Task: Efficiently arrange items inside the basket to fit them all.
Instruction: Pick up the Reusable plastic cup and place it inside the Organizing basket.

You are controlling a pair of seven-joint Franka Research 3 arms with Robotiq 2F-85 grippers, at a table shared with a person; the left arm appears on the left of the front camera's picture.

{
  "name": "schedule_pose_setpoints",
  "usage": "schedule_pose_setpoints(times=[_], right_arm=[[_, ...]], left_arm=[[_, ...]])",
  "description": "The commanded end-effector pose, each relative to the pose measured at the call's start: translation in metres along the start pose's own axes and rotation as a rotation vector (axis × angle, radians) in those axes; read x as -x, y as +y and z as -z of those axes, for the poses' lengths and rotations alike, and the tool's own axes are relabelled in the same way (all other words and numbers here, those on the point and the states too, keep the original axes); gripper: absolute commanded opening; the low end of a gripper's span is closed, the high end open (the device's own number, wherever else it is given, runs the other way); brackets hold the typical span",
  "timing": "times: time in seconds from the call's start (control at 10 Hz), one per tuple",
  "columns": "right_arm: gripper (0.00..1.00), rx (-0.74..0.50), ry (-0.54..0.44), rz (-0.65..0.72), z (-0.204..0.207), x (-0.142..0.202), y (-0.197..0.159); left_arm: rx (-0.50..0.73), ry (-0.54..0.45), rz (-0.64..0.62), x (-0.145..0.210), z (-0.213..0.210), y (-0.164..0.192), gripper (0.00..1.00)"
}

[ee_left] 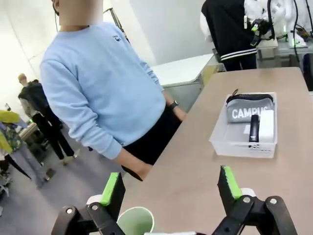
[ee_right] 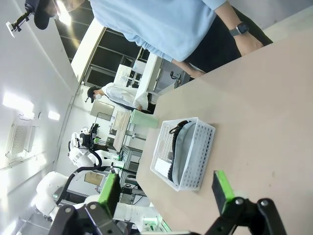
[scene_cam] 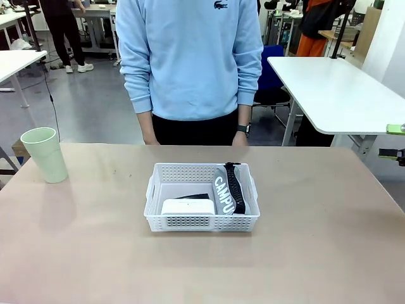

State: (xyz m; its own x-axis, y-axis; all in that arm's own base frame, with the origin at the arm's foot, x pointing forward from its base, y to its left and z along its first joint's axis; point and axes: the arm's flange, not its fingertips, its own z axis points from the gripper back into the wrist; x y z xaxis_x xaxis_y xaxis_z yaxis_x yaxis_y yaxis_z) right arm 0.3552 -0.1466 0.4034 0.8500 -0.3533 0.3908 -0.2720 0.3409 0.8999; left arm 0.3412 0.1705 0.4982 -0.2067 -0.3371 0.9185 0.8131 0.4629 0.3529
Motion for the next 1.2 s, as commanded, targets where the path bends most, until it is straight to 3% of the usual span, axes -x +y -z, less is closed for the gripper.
schedule_pose_setpoints(times=[0.0,0.5,0.7,1.1], right_arm=[[1.00,-0.006,0.006,-0.016,-0.003,0.002,0.001],[1.00,-0.006,0.006,-0.016,-0.003,0.002,0.001],[1.00,-0.006,0.006,-0.016,-0.003,0.002,0.001],[1.00,-0.006,0.006,-0.016,-0.003,0.002,0.001]], left_arm=[[0.090,-0.017,-0.127,-0.018,0.007,0.001,1.00],[0.095,-0.053,-0.091,0.000,0.003,0.005,1.00],[0.143,-0.041,-0.067,0.040,-0.008,0.014,1.00],[0.082,0.141,-0.148,0.128,-0.011,0.021,1.00]])
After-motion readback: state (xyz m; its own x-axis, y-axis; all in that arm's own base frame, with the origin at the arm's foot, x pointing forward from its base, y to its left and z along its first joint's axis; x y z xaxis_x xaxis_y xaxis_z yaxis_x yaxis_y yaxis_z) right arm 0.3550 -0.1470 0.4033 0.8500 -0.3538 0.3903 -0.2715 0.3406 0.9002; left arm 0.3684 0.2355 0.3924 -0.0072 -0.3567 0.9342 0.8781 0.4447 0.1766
